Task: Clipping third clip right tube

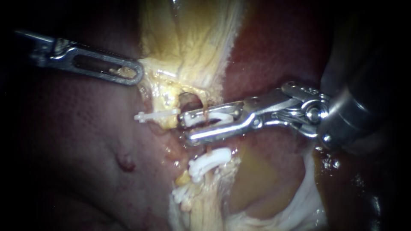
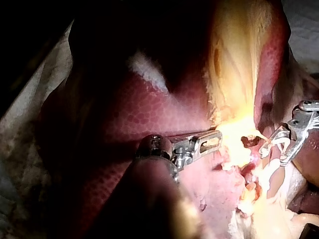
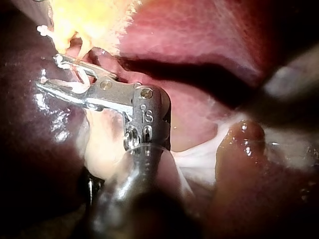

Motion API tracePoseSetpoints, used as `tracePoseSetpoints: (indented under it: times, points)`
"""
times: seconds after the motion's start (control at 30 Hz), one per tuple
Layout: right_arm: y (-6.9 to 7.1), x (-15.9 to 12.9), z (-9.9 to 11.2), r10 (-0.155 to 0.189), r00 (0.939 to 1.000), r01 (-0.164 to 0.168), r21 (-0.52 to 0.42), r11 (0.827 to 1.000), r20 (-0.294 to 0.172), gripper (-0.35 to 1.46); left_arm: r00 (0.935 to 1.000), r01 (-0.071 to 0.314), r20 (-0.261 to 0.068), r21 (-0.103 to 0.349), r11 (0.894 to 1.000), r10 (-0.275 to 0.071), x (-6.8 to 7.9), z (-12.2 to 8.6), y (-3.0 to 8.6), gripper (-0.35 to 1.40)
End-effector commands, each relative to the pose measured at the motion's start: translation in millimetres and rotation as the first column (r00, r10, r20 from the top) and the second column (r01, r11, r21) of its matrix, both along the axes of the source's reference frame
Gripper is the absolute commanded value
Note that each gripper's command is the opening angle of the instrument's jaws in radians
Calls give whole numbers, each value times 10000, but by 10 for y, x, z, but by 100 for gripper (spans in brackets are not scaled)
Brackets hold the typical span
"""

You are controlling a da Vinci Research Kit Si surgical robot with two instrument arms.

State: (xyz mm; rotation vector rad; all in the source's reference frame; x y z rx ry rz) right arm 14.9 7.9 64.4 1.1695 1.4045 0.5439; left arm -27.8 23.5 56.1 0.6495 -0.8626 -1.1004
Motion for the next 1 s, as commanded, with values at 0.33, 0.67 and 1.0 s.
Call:
tracePoseSetpoints:
  times: [0.33,0.67,1.0]
  points:
    - [0,-2,2,53,10000,-53,-18,10000,71,-16,10000,2,-4,1,10000,-2,0,0,0,-35]
    - [-8,-9,6,-674,9929,708,-313,9970,984,-35,10000,3,-4,1,10000,-3,0,0,0,-35]
    - [-12,-7,9,-781,9920,819,-353,9960,991,-35,10000,3,-4,1,10000,-3,0,0,0,-35]
